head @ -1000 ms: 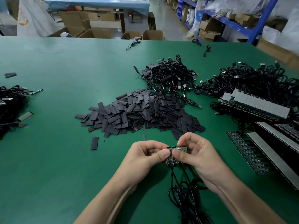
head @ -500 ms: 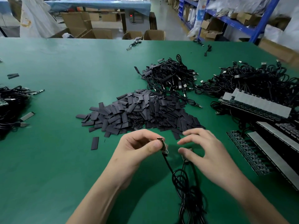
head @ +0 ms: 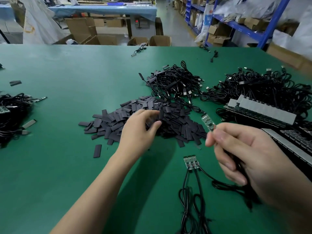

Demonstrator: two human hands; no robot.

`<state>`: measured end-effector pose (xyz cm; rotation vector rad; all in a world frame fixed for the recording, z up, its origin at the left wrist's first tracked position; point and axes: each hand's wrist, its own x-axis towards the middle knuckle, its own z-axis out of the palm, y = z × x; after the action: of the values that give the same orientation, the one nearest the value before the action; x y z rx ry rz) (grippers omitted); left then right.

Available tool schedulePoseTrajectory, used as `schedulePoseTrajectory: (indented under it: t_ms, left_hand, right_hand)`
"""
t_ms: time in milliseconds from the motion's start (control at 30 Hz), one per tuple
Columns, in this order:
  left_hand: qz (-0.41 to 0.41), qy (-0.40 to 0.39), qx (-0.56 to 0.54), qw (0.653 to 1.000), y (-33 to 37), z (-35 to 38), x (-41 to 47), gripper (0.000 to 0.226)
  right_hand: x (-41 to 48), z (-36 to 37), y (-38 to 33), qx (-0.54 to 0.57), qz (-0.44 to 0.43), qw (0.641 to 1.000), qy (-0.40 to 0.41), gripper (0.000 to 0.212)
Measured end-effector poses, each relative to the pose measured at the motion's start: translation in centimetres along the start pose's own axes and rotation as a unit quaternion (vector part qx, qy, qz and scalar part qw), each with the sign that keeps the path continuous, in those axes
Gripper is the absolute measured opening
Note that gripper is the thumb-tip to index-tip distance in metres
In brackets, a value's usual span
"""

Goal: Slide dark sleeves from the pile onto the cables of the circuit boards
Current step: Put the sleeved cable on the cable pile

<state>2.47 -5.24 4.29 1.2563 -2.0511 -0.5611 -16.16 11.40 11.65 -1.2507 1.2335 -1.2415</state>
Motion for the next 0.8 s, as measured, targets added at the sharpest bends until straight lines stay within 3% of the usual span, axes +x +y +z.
schedulePoseTrajectory:
  t_ms: [167, 300, 533, 667, 800]
  left_hand:
    - [0.057, -0.059, 0.250, 0.965, -0.8, 2.4, 5.1, 0.049]
    - [0.097, -0.106, 0.333, 0.932, -1.5, 2.6, 7.4, 0.057]
    - [0.130, -0.005, 0.344, 0.930, -1.2, 0.7, 7.1, 0.052]
    - [0.124, 0.073, 0.212, 0.967, 0.1, -0.8, 3.3, 0.049]
    - [0.186, 0.080, 0.140, 0.969, 1.9, -0.1, -2.7, 0.048]
  right_hand:
    - [2.6, 0.2, 3.1, -0.125, 0.085, 0.988, 0.027, 0.028]
    - [4.0, 0.7, 6.4, -0.160, 0.118, 0.979, 0.038, 0.027]
    - [4.7, 1.3, 8.3, -0.082, 0.110, 0.987, 0.085, 0.026]
    - [4.5, 1.2, 7.9, 0.007, 0.085, 0.990, 0.108, 0.031]
    - [4.2, 1.3, 7.7, 0.087, 0.103, 0.990, 0.047, 0.040]
